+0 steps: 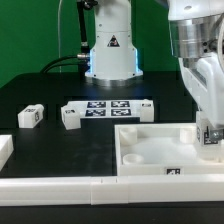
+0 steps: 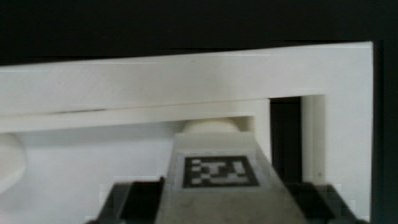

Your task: Assemble one leg

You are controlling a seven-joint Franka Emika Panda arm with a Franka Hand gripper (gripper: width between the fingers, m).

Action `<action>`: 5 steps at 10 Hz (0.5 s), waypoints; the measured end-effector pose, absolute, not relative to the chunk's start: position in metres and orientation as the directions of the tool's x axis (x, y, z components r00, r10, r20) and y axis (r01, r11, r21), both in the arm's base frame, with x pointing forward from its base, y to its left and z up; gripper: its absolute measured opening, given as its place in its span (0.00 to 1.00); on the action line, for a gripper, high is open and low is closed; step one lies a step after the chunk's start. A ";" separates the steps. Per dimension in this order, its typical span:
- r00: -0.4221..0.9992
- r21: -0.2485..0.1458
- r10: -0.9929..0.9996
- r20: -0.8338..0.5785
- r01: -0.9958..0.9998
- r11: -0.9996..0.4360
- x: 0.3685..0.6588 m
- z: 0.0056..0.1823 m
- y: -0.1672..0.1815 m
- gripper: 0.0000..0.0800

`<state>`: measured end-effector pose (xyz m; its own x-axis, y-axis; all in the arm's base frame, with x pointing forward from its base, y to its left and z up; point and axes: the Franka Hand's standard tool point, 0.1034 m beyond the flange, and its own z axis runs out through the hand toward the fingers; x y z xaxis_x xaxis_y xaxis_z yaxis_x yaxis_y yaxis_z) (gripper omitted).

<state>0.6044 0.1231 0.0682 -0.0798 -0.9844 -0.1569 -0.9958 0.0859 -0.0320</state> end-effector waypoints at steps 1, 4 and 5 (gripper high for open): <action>-0.079 -0.032 -0.984 -0.157 -0.996 0.085 0.604 0.068 0.123 0.36; -0.001 -0.044 -0.988 -0.154 -0.999 0.008 0.604 0.068 0.123 0.59; 0.036 -0.049 -0.988 -0.152 -0.998 -0.029 0.605 0.068 0.122 0.74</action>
Offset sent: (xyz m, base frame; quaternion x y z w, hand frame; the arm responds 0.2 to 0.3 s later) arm 0.0000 0.0000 0.0000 0.0000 0.0000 -0.0899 0.9960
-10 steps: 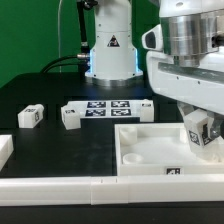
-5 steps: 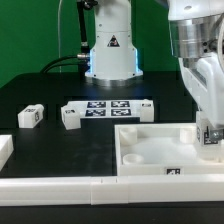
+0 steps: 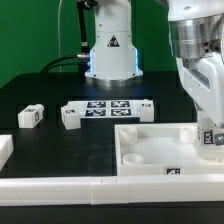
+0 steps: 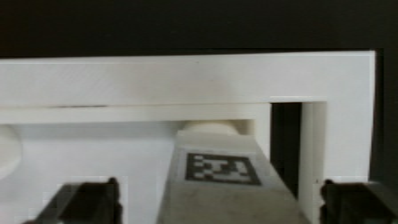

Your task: Assemble one leg

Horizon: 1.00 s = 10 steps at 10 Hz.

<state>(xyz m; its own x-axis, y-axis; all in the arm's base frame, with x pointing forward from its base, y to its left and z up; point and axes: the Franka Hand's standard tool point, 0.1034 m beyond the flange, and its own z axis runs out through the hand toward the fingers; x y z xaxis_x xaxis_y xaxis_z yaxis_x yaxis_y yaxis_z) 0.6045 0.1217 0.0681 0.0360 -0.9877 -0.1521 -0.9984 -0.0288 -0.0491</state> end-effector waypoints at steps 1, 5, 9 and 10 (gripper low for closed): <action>0.169 -0.068 -0.975 -0.143 -0.985 -0.161 0.605 0.068 0.121 0.74; 0.642 -0.129 -0.762 -0.090 -0.766 -0.630 0.604 0.067 0.120 0.81; 0.964 -0.126 -0.267 0.000 -0.264 -0.956 0.602 0.065 0.119 0.81; 0.973 -0.121 -0.229 0.006 -0.227 -0.966 0.602 0.065 0.119 0.81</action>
Offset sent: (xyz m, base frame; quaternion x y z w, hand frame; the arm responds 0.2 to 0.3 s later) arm -0.0030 0.0039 -0.0020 -0.0083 -0.0094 -0.3305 0.9437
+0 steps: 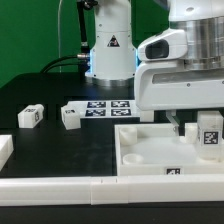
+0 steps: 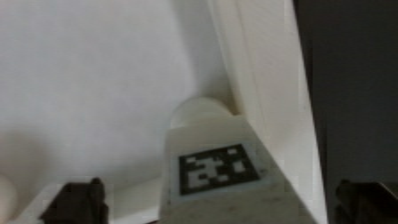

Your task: Assemble one leg

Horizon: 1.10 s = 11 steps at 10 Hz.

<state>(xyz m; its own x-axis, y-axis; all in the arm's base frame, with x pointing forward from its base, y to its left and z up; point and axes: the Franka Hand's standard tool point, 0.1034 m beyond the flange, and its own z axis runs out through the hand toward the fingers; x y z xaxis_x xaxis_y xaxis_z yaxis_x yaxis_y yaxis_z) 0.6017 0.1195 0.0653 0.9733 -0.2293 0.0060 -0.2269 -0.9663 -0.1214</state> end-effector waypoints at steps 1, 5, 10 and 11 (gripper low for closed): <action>0.992 -0.113 -0.125 0.027 -0.122 -0.986 0.603 0.065 0.117 0.81; 0.991 -0.113 -0.130 0.026 -0.126 -0.986 0.603 0.065 0.117 0.47; 0.845 -0.110 -0.534 -0.017 -0.533 -0.839 0.602 0.065 0.118 0.36; 0.798 -0.107 -0.602 -0.024 -0.601 -0.792 0.602 0.065 0.119 0.36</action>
Offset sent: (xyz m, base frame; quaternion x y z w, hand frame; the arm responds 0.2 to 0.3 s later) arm 0.0000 0.0000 0.0000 0.0000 0.0000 0.0000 1.0000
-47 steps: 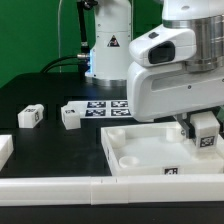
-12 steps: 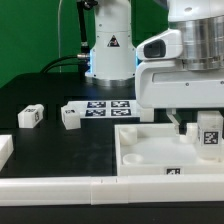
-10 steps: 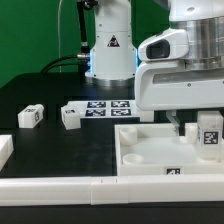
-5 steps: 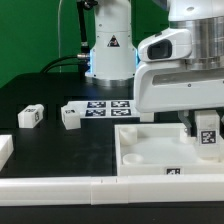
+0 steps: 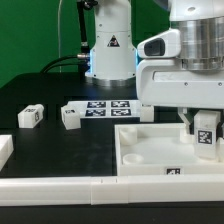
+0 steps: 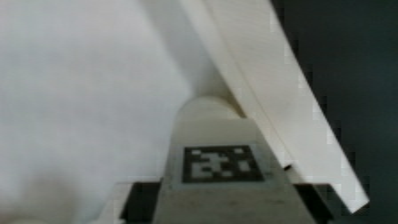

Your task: Assemble one leg

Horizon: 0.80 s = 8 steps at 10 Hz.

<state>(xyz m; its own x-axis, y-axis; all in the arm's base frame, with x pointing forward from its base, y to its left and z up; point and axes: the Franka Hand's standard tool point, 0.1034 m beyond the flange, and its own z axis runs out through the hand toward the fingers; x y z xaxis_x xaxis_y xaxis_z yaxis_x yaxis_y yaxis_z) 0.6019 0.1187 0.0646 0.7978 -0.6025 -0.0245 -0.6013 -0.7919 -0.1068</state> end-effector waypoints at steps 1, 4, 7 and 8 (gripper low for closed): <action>0.705 -0.101 -0.709 -0.039 -0.708 -0.699 0.602 0.064 0.119 0.36; 0.400 -0.081 -0.913 -0.079 -0.915 -0.394 0.601 0.063 0.123 0.36; 0.054 -0.057 -0.991 -0.122 -0.997 -0.048 0.601 0.062 0.130 0.36; 0.018 -0.053 -0.992 -0.126 -0.998 -0.012 0.602 0.063 0.129 0.36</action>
Offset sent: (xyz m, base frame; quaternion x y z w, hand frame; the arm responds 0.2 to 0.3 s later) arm -0.0006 -0.0009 -0.0031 -0.0225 0.0092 0.3479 0.9372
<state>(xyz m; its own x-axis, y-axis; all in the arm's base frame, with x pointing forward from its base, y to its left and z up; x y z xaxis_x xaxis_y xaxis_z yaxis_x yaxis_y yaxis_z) 0.6015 0.1289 0.0626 0.0185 -0.9918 -0.1261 -0.9985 -0.0118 -0.0535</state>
